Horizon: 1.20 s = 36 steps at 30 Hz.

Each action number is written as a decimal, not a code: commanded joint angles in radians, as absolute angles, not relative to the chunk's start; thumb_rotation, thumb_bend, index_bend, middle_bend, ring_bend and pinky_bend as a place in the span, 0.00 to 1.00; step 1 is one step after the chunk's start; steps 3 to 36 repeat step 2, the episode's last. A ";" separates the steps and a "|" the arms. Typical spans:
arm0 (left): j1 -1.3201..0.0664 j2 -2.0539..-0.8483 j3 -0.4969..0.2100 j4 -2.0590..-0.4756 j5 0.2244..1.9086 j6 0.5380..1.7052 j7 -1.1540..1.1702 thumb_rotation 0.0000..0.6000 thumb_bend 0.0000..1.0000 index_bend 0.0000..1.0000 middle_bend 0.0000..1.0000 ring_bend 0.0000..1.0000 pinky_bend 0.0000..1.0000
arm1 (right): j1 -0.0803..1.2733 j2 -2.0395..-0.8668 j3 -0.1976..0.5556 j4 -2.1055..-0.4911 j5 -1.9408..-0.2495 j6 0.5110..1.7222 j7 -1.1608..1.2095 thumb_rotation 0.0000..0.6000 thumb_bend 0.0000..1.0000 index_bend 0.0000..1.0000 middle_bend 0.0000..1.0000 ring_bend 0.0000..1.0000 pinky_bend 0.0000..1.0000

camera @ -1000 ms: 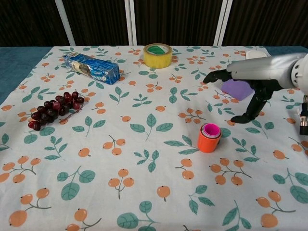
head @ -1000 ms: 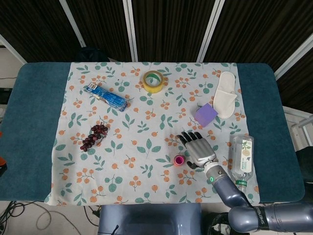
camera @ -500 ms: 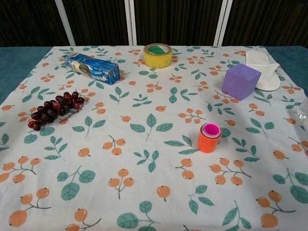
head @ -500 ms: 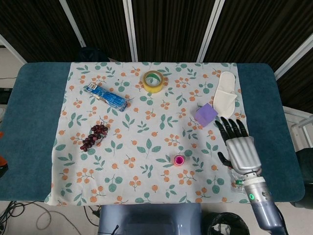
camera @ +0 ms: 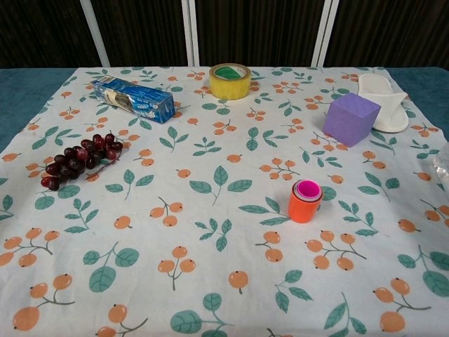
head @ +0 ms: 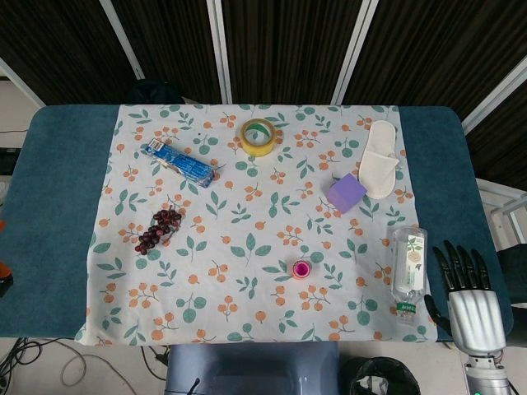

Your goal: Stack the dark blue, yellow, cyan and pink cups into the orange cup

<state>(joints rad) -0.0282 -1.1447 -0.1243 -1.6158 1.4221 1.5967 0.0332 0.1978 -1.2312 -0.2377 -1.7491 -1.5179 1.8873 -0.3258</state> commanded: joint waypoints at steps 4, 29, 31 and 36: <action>-0.028 -1.144 -0.127 -1.613 1.417 1.596 0.028 1.00 0.80 0.16 0.02 0.00 0.00 | 0.187 -1.227 -0.214 -1.752 -1.509 1.861 -0.319 1.00 0.40 0.00 0.00 0.00 0.01; -0.028 -1.144 -0.127 -1.613 1.417 1.596 0.028 1.00 0.80 0.16 0.02 0.00 0.00 | 0.187 -1.227 -0.214 -1.752 -1.509 1.861 -0.319 1.00 0.40 0.00 0.00 0.00 0.01; -0.028 -1.144 -0.127 -1.613 1.417 1.596 0.028 1.00 0.80 0.16 0.02 0.00 0.00 | 0.187 -1.227 -0.214 -1.752 -1.509 1.861 -0.319 1.00 0.40 0.00 0.00 0.00 0.01; -0.028 -1.144 -0.127 -1.613 1.417 1.596 0.028 1.00 0.80 0.16 0.02 0.00 0.00 | 0.187 -1.227 -0.214 -1.752 -1.509 1.861 -0.319 1.00 0.40 0.00 0.00 0.00 0.01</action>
